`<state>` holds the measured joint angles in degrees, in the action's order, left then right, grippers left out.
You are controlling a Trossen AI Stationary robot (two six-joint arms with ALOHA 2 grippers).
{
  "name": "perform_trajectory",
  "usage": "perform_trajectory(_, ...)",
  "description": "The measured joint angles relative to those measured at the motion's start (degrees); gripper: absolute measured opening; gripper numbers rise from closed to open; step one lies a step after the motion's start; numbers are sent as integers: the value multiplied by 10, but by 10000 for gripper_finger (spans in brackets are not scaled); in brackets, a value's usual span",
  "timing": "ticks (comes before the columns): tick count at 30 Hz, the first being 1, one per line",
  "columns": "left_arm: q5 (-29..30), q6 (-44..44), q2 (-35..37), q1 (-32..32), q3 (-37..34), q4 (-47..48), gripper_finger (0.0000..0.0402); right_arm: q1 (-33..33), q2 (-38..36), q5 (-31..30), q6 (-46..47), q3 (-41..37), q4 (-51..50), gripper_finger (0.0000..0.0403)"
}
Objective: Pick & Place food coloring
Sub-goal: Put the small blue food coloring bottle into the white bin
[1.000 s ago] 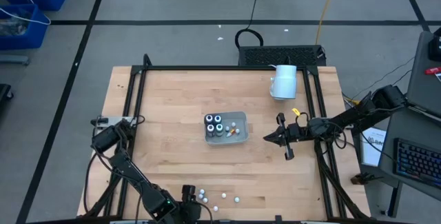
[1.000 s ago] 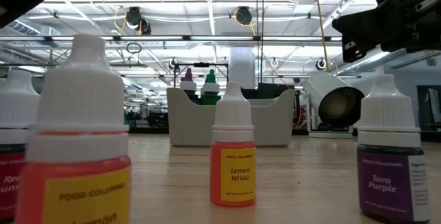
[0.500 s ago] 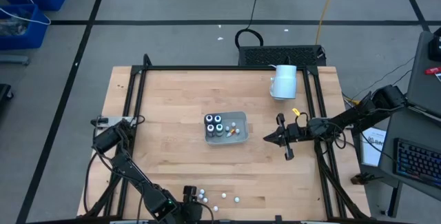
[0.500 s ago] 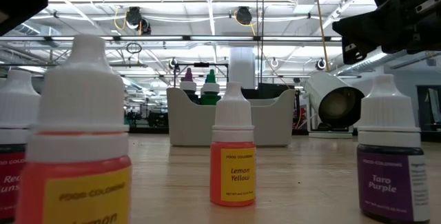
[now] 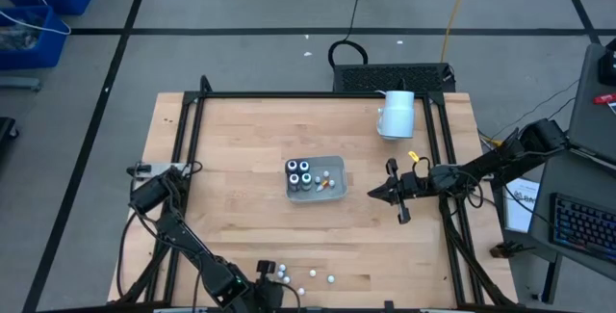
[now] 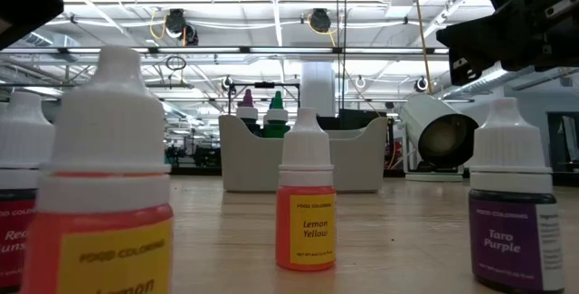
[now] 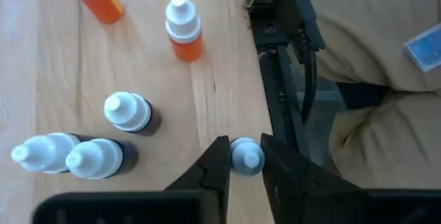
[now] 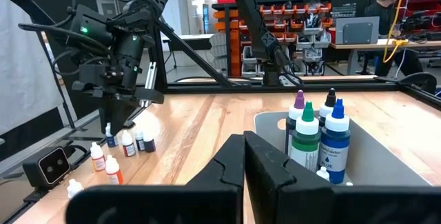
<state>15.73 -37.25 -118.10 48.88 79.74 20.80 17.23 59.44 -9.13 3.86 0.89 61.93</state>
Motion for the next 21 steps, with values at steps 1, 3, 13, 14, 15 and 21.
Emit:
perform_trajectory(1,-2,5,0,0,0,0,59,0,0,0,0,0,-1,0)
perform_trajectory(3,-6,17,1,0,0,0,59,0,0,0,0,0,-1,0)
perform_trajectory(13,126,81,100,9,0,65,59,0,0,0,0,0,-1,0)
perform_trajectory(14,152,88,119,10,0,83,59,0,0,0,0,0,-1,0)
perform_trajectory(15,180,91,139,12,0,108,59,0,0,0,0,0,-1,0)
perform_trajectory(21,356,44,250,8,-21,277,66,0,0,1,0,0,-1,0)
